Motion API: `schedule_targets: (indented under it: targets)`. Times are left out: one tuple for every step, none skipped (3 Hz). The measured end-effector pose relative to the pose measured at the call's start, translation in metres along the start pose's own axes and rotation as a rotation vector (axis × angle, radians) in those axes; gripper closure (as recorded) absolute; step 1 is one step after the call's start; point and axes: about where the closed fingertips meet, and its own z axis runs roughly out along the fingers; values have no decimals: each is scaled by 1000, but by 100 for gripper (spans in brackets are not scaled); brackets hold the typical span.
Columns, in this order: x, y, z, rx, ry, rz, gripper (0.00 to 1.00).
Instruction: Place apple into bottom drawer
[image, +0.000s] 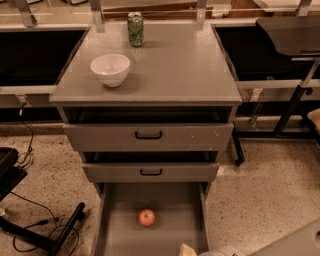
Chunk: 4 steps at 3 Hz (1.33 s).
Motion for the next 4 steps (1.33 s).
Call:
schedule_targets:
  targets:
    - [0,0,0,0,0,0,0]
    - [22,-18,0,12,29,96,0]
    - [78,-50,-13,66,86,248,0]
    - [150,-81,-37,148,139,426,0]
